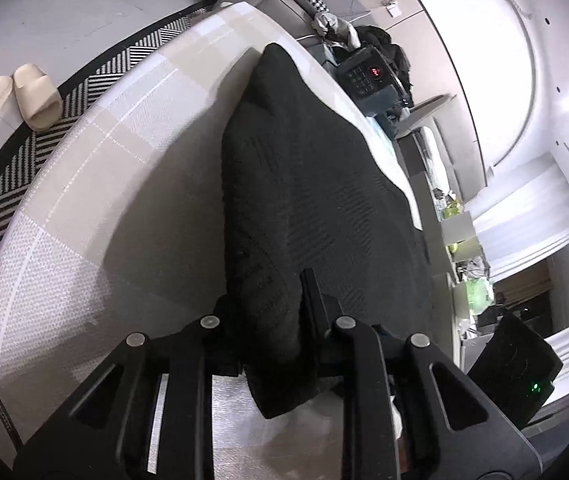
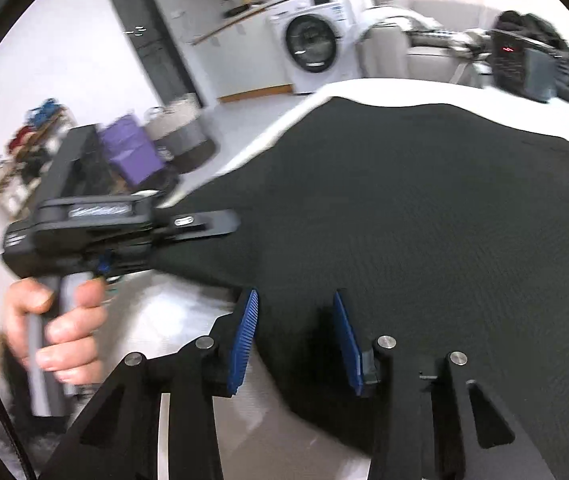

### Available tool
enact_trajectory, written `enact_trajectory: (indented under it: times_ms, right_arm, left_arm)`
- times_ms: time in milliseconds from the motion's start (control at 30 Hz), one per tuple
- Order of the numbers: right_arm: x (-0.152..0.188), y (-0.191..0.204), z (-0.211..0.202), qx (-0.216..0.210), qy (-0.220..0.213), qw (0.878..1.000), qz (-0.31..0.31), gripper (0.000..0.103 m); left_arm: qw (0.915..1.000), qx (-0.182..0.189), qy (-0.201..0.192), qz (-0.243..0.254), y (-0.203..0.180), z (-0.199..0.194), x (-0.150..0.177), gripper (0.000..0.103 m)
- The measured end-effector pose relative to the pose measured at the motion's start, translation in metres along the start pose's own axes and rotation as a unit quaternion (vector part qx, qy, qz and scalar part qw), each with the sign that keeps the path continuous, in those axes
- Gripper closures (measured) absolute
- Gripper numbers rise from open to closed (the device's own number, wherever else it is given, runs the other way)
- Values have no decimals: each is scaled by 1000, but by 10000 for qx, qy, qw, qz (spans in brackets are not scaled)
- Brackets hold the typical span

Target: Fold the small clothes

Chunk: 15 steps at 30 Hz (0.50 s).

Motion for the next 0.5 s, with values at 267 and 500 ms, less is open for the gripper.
enact_trajectory:
  times_ms: [267, 500]
  right_arm:
    - [-5, -26, -12, 581, -195, 9981, 63, 64]
    - [10, -29, -1, 950, 55, 9948, -362, 64]
  left_arm:
    - [9999, -111, 56, -5, 10, 6, -2, 84]
    - [9998, -24, 120, 128, 3, 14, -3, 71]
Point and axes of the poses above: each gripper's, at about its wrist camera, not at the fingertips, and z roughly the way its jaws point, y to its left, x to its underside, the point moved 6 cm from there along z, roughly the way its jaws point, and after that the axes turned 11 degrees about -y, right-handed, at the moved point
